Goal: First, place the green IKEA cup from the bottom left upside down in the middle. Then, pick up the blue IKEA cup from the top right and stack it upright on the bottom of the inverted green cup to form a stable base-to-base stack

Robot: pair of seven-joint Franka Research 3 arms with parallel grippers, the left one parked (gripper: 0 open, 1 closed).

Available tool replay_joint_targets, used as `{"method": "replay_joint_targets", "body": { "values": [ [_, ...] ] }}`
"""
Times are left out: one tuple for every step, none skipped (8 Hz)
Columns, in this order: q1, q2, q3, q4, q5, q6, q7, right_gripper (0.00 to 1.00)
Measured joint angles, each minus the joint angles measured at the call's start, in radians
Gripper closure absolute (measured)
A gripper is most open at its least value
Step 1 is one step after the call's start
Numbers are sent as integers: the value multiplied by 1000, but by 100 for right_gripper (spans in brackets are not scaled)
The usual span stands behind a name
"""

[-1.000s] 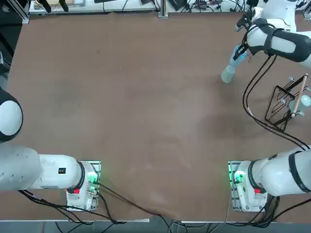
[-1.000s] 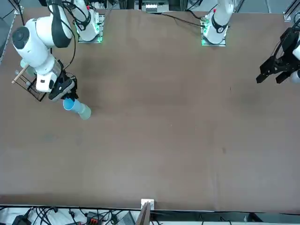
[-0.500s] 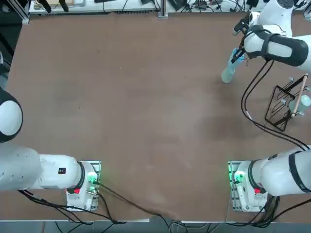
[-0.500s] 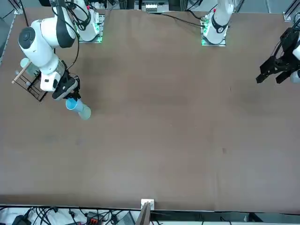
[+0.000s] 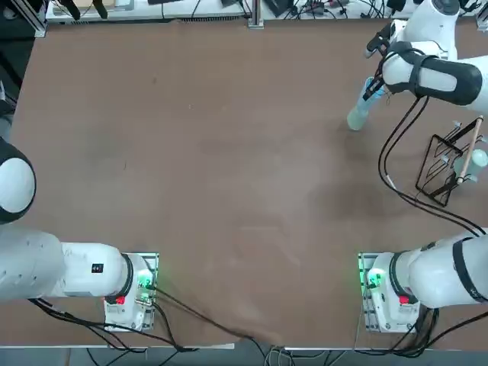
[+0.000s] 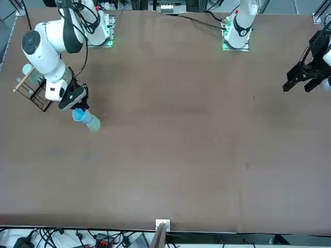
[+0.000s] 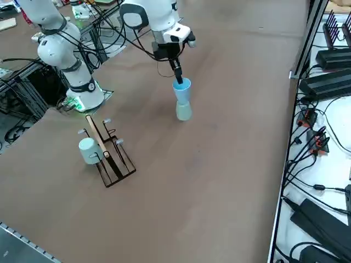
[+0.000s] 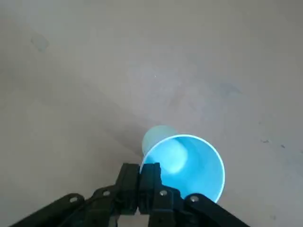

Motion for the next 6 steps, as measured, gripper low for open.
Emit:
{"method": "replay_joint_targets", "body": {
  "values": [
    [0,6,0,-1,0,9,0,98],
    [0,14,0,-1,0,15,0,98],
    [0,21,0,-1,0,20,1,98],
    [0,25,0,-1,0,22,1,98],
    [0,27,0,-1,0,23,1,98],
    [0,28,0,-1,0,23,1,98]
  ]
}}
